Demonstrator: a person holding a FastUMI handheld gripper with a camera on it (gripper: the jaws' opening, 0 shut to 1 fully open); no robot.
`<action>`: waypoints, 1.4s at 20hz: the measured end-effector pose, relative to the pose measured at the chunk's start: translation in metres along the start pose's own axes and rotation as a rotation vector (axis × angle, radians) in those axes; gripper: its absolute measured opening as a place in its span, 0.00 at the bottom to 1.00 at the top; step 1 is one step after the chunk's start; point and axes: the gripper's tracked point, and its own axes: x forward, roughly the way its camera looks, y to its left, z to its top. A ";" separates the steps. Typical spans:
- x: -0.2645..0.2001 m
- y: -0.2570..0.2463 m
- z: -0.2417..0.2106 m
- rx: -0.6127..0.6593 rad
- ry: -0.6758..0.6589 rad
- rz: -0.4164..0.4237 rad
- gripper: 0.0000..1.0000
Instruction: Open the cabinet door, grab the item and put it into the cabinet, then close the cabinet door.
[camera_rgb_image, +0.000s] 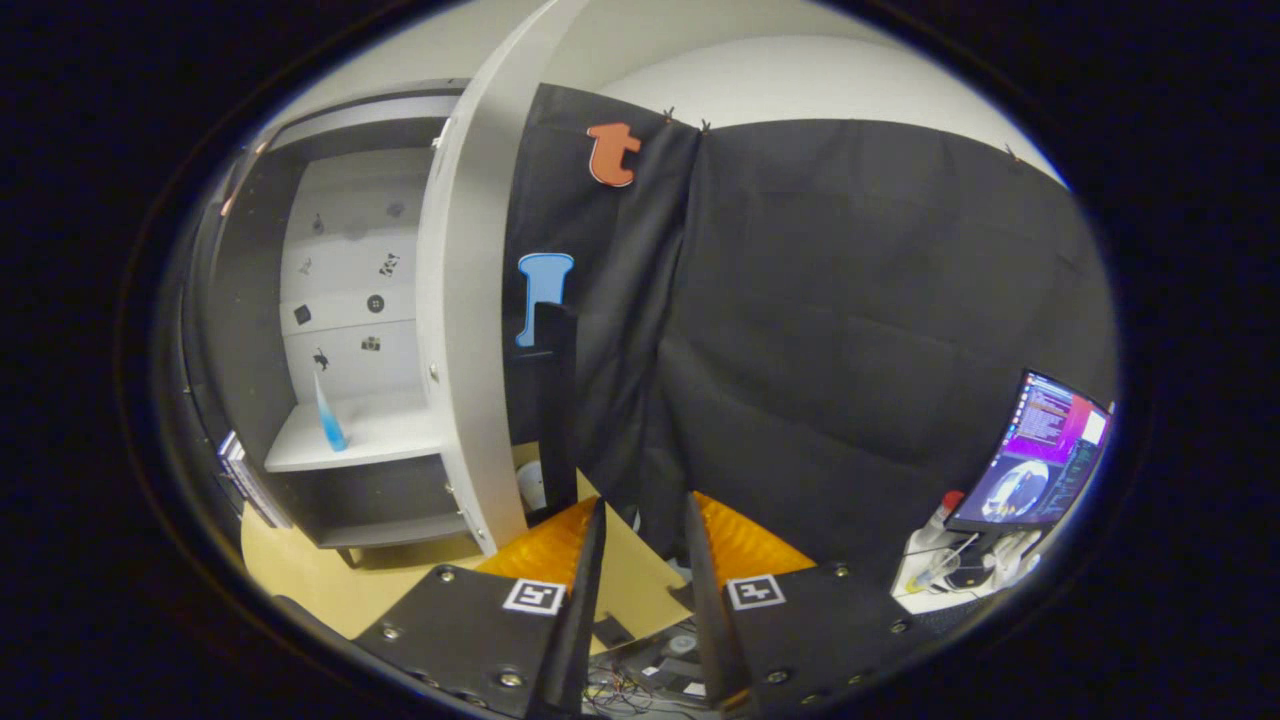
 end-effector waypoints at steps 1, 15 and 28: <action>-0.001 0.004 0.000 -0.006 -0.003 0.014 0.44; -0.016 0.031 -0.008 -0.037 -0.007 0.181 0.44; -0.045 0.087 -0.014 -0.045 0.001 0.437 0.44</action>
